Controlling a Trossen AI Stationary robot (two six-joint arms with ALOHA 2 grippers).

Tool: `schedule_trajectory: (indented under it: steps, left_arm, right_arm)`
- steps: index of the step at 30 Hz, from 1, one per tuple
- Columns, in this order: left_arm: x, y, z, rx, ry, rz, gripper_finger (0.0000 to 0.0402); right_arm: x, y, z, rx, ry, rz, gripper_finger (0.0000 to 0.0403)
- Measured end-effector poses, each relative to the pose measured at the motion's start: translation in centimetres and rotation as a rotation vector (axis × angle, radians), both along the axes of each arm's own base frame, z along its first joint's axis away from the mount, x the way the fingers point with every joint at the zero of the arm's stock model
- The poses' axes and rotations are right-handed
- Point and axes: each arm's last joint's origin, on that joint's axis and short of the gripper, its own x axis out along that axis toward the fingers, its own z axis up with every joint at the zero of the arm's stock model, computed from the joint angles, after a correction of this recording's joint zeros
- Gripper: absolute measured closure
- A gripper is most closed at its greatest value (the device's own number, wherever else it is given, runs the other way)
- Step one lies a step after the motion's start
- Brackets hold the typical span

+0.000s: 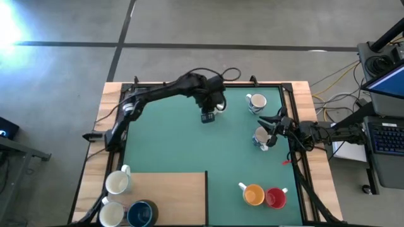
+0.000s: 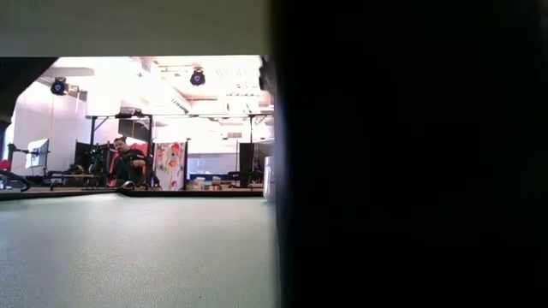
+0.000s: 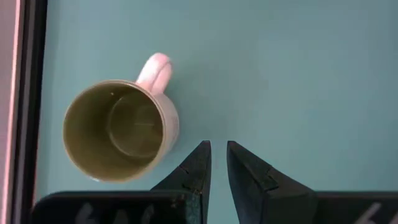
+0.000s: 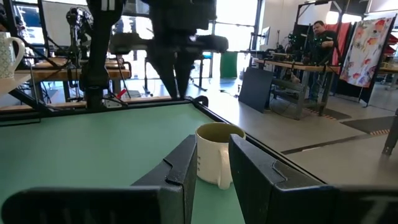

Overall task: Place coffee mugs
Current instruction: Put the white mug on the shelf

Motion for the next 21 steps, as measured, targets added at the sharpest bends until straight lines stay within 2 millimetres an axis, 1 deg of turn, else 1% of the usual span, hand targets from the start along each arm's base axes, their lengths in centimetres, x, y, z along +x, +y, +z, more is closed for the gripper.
schedule_trajectory:
  steps: [4, 8, 10, 14, 17, 21]
  left_arm:
    - [1.3, 1.5, -1.5, -0.02, 0.01, 0.078, 0.0366]
    - [2.2, 2.6, -3.1, -0.031, 0.01, 0.139, 0.0348]
    - [2.2, 2.7, -3.5, -0.046, 0.015, 0.178, 0.0335]
    - [2.3, 3.0, -3.7, -0.011, 0.013, 0.249, 0.0314]
    - [2.8, 3.2, -4.1, -0.007, -0.005, 0.297, 0.0301]
    - [3.3, 3.3, -5.3, 0.006, 0.003, 0.343, 0.029]
  right_arm:
    - [0.0, 0.0, 0.0, 0.0, 0.0, 0.0, 0.0321]
    - [0.0, 0.0, 0.0, 0.0, 0.0, 0.0, 0.0321]
    - [0.0, 0.0, 0.0, 0.0, 0.0, 0.0, 0.0321]
    - [0.0, 0.0, 0.0, 0.0, 0.0, -0.001, 0.0321]
    - [0.0, 0.0, 0.0, 0.0, 0.0, 0.0, 0.0321]
    - [0.0, 0.0, 0.0, 0.0, 0.0, 0.0, 0.0321]
